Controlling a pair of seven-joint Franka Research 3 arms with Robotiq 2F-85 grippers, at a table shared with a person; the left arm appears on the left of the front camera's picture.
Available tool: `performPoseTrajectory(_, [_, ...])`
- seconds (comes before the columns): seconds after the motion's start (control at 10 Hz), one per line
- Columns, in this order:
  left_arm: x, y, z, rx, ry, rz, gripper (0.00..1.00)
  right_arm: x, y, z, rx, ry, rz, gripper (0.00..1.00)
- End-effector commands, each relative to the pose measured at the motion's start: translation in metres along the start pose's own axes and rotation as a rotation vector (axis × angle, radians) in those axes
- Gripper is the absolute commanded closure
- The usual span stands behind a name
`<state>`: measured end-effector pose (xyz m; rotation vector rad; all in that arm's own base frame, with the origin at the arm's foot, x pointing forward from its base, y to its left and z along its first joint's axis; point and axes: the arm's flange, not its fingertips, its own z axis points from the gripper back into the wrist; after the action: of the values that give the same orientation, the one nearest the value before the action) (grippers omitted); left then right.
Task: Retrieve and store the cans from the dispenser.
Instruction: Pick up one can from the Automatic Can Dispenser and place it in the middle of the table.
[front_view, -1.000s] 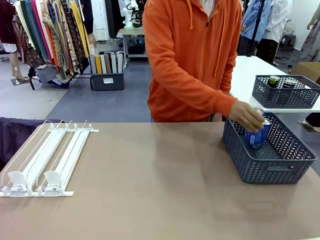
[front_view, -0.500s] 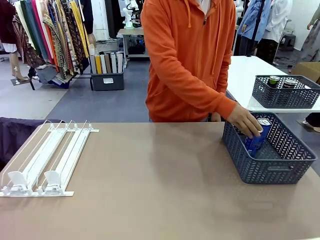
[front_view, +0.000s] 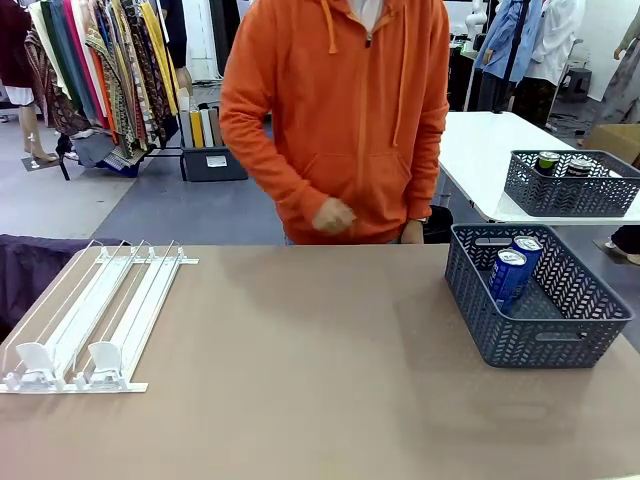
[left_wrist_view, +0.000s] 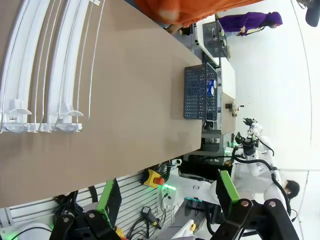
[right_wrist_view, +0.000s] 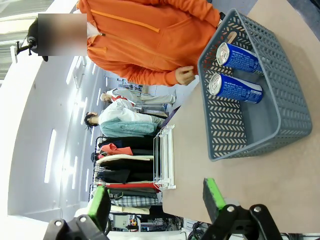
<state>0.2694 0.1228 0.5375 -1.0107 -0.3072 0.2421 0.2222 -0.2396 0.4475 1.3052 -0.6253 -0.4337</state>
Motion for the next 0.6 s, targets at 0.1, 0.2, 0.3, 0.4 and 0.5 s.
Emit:
performPoseTrajectory(0.1, [0.0013,0.0003,0.0005,-0.022,-0.002,-0.021,0.00,0.0003,0.0021,0.0015,0.008,0.002,0.010,0.00])
performPoseTrajectory(0.2, [0.0013,0.0003,0.0005,-0.022,-0.002,-0.021,0.00,0.0003,0.0021,0.0015,0.008,0.002,0.010,0.00])
performPoseTrajectory(0.3, [0.0013,0.0003,0.0005,-0.022,-0.002,-0.021,0.00,0.0003,0.0021,0.0015,0.008,0.002,0.010,0.00])
performPoseTrajectory(0.4, [0.0013,0.0003,0.0005,-0.022,-0.002,-0.021,0.00,0.0003,0.0021,0.0015,0.008,0.002,0.010,0.00])
performPoseTrajectory(0.5, [0.0013,0.0003,0.0005,-0.022,-0.002,-0.021,0.00,0.0003,0.0021,0.0015,0.008,0.002,0.010,0.00])
